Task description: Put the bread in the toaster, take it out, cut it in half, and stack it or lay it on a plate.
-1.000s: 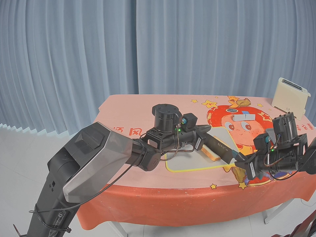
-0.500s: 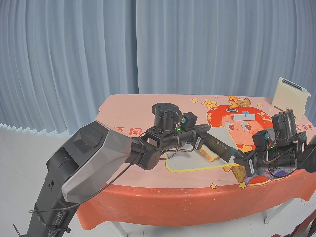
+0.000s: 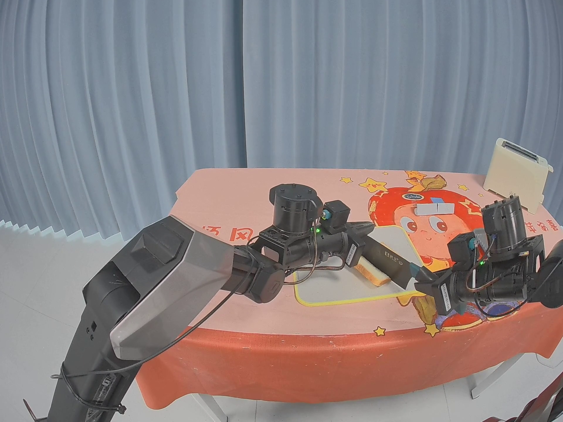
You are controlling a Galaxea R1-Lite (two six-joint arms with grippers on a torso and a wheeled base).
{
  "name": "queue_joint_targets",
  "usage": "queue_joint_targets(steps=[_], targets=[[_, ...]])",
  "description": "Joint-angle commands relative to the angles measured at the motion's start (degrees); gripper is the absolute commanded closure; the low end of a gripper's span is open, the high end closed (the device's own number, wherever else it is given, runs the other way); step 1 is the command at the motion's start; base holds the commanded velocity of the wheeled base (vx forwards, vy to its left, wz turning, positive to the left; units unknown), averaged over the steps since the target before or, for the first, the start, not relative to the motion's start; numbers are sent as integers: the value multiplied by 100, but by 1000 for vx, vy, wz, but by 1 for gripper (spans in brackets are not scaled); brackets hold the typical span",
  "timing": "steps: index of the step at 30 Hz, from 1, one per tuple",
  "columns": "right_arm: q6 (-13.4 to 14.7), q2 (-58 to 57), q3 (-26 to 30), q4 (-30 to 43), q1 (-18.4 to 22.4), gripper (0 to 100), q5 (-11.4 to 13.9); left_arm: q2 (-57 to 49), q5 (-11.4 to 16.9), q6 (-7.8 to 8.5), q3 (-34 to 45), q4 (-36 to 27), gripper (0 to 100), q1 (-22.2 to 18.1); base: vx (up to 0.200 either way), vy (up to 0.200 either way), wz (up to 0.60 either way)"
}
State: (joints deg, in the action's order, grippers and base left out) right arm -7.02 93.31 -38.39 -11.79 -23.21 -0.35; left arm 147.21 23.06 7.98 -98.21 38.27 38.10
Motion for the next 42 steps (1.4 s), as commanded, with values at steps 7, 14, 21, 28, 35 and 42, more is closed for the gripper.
queue_joint_targets(steps=[7, 14, 21, 28, 35, 42], targets=[[8, 144, 218, -25, 10, 100, -35, 27, -4, 1, -67, -56, 100, 14, 0, 0, 0], [17, 82, 24, -25, -34, 100, -35, -35, -4, 1, -93, -100, 100, 14, 0, 0, 0], [8, 100, -125, -16, -43, 100, -35, 0, -13, 1, 12, -100, 100, -13, 0, 0, 0], [17, 153, -20, 19, -52, 100, -70, 9, -13, 1, 179, -82, 100, -4, 0, 0, 0], [17, 126, 156, -25, -43, 100, -61, -44, -21, 1, 65, -74, 100, -4, 0, 0, 0], [25, 65, 103, -34, -43, 100, -61, -457, -21, -25, -85, -118, 100, -13, 0, 0, 0]])
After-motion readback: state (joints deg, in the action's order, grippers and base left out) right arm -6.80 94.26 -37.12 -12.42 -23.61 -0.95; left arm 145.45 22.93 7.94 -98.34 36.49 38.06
